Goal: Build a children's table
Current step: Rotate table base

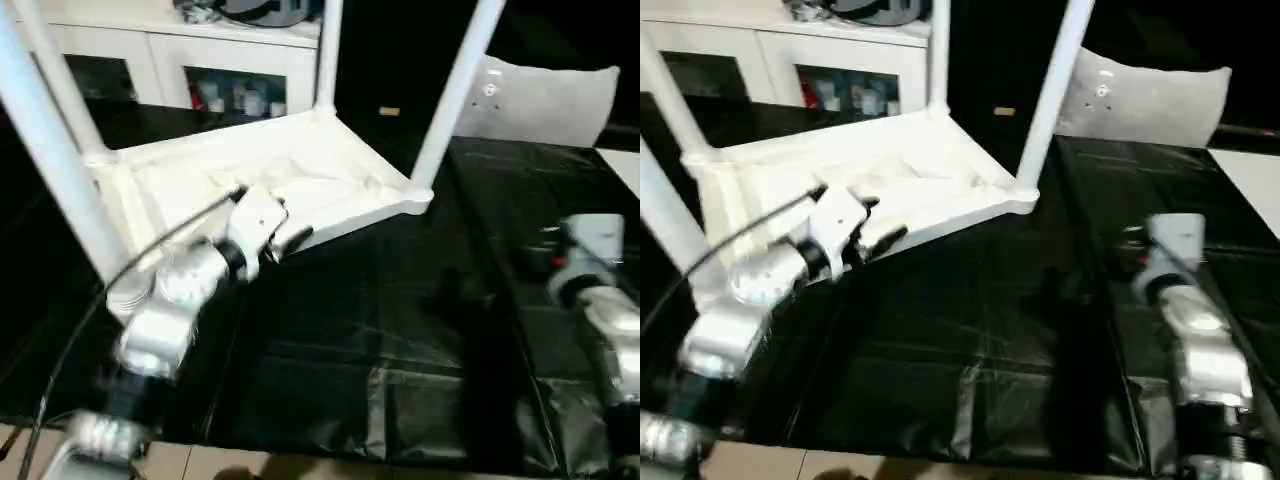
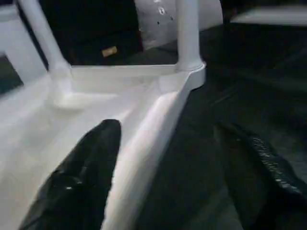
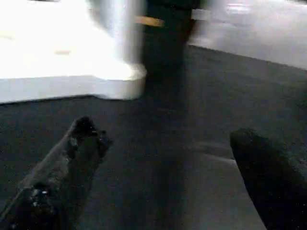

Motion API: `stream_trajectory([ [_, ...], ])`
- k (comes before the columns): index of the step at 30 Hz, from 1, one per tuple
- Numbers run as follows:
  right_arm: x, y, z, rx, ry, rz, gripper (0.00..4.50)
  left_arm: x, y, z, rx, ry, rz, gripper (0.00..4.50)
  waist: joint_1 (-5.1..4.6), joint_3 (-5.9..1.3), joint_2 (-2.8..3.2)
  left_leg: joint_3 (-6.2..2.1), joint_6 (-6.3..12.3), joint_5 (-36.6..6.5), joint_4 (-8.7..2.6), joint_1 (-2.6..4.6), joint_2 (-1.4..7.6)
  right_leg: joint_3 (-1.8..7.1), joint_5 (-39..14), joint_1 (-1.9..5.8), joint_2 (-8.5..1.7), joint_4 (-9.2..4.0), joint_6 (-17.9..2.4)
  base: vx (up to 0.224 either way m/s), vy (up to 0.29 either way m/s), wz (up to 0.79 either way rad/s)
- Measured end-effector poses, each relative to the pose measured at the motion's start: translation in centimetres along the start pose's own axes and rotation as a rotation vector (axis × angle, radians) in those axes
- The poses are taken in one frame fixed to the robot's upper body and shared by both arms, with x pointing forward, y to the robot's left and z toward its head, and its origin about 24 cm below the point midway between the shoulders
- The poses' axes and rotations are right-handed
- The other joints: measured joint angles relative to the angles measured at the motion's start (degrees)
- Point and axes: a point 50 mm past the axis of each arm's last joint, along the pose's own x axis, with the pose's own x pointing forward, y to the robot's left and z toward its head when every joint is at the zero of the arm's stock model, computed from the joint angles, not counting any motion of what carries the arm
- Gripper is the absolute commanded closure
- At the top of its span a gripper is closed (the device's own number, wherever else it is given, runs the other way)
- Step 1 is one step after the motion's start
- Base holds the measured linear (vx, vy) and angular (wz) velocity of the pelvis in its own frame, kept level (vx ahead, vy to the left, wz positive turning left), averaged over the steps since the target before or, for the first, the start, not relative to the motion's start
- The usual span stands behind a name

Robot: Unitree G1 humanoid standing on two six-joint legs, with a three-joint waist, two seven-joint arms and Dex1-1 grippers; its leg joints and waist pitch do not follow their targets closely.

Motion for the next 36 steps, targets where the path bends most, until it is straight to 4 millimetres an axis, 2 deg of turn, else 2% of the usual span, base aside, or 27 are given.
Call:
stream_trajectory([
  [3, 0.2, 1.8, -0.1, 0.010, 0.001, 0.087, 0.00, -0.8, 0.2, -0.1, -0.037, -0.003, 0.054, 0.79, 0.34, 0.05, 0.08, -0.01, -0.02, 0.02, 0.01, 0.04, 0.03, -0.02, 0.05, -0.09, 0.02, 0.01, -0.04, 0.000, 0.000, 0.00],
  [6, 0.3, 3.9, 0.7, 0.031, -0.036, 0.173, 0.00, -3.0, 0.9, 0.1, -0.070, -0.048, 0.212, 0.47, 0.28, 0.04, 0.08, -0.02, -0.02, 0.02, 0.03, 0.09, 0.02, -0.01, 0.04, 0.04, 0.01, -0.04, -0.01, 0.000, 0.000, 0.00],
  [8, 0.3, 5.6, 1.1, 0.038, -0.048, 0.250, 0.00, -4.1, 0.8, 0.1, -0.080, -0.062, 0.247, 0.16, 0.30, 0.04, 0.08, -0.06, -0.01, 0.01, 0.03, 0.12, 0.01, -0.02, 0.01, 0.07, 0.01, -0.10, 0.03, 0.000, 0.000, 0.00],
  [12, 0.2, 7.0, 1.3, 0.032, -0.036, 0.321, 0.00, -5.9, 0.5, 0.6, -0.084, -0.090, 0.272, 0.05, 0.56, 0.04, 0.08, -0.08, 0.00, 0.01, 0.03, 0.08, -0.04, 0.02, -0.01, 0.09, 0.00, -0.18, 0.07, 0.000, 0.000, 0.00],
  [16, -0.5, 7.2, 0.9, 0.024, -0.011, 0.348, 0.00, -9.1, 0.2, 0.4, -0.081, -0.077, 0.361, 0.05, 0.36, 0.04, 0.13, -0.12, 0.04, -0.03, 0.02, 0.05, -0.04, 0.01, -0.05, 0.10, 0.02, -0.25, 0.13, 0.000, 0.000, 0.00],
  [22, -0.7, 7.4, 0.9, 0.014, 0.000, 0.359, 0.00, -11.5, 0.1, 0.7, -0.059, -0.090, 0.478, 0.05, 0.33, 0.04, 0.60, -0.16, 0.04, -0.03, 0.02, 0.06, -0.06, 0.00, -0.04, 0.13, 0.04, -0.33, 0.15, 0.000, 0.000, 0.00],
  [24, -0.9, 7.5, 0.8, 0.011, 0.011, 0.373, 0.00, -13.4, -0.7, 0.3, -0.089, -0.091, 0.573, 0.05, -0.03, 0.01, 0.79, -0.18, 0.08, -0.05, 0.00, -0.02, -0.04, -0.04, -0.03, 0.28, 0.07, -0.60, 0.18, 0.000, 0.000, 0.00],
  [27, -1.2, 7.3, 0.4, 0.010, 0.035, 0.376, 0.00, -15.1, -0.8, 0.2, -0.111, -0.101, 0.702, 0.05, 0.05, -0.05, 1.15, -0.28, 0.11, -0.07, -0.14, 0.11, -0.04, -0.15, 0.01, 0.47, 0.11, -1.08, 0.24, 0.000, 0.000, 0.00],
  [29, -1.2, 7.3, 0.4, 0.011, 0.039, 0.379, 0.00, -15.9, -0.7, 0.6, -0.113, -0.131, 0.782, 0.05, 0.21, -0.13, 1.27, -0.29, 0.12, -0.07, -0.14, 0.12, -0.07, -0.14, 0.03, 0.57, 0.11, -1.22, 0.27, 0.000, 0.000, 0.00],
  [33, -1.2, 7.5, 0.4, 0.013, 0.039, 0.388, 0.00, -16.4, -0.3, 0.7, -0.098, -0.140, 0.836, 0.05, 0.44, -0.17, 1.33, -0.45, 0.13, -0.07, -0.14, 0.11, -0.13, -0.21, 0.05, 0.72, 0.11, -1.53, 0.31, 0.000, 0.000, 0.00],
  [36, -1.2, 7.8, 0.4, 0.013, 0.040, 0.414, 0.00, -15.9, 1.2, 0.9, -0.053, -0.143, 0.845, 0.05, 0.43, -0.24, 1.56, -0.72, 0.12, -0.07, -0.14, 0.11, -0.15, -0.44, 0.07, 0.94, 0.11, -1.87, 0.35, 0.000, 0.000, 0.00],
])
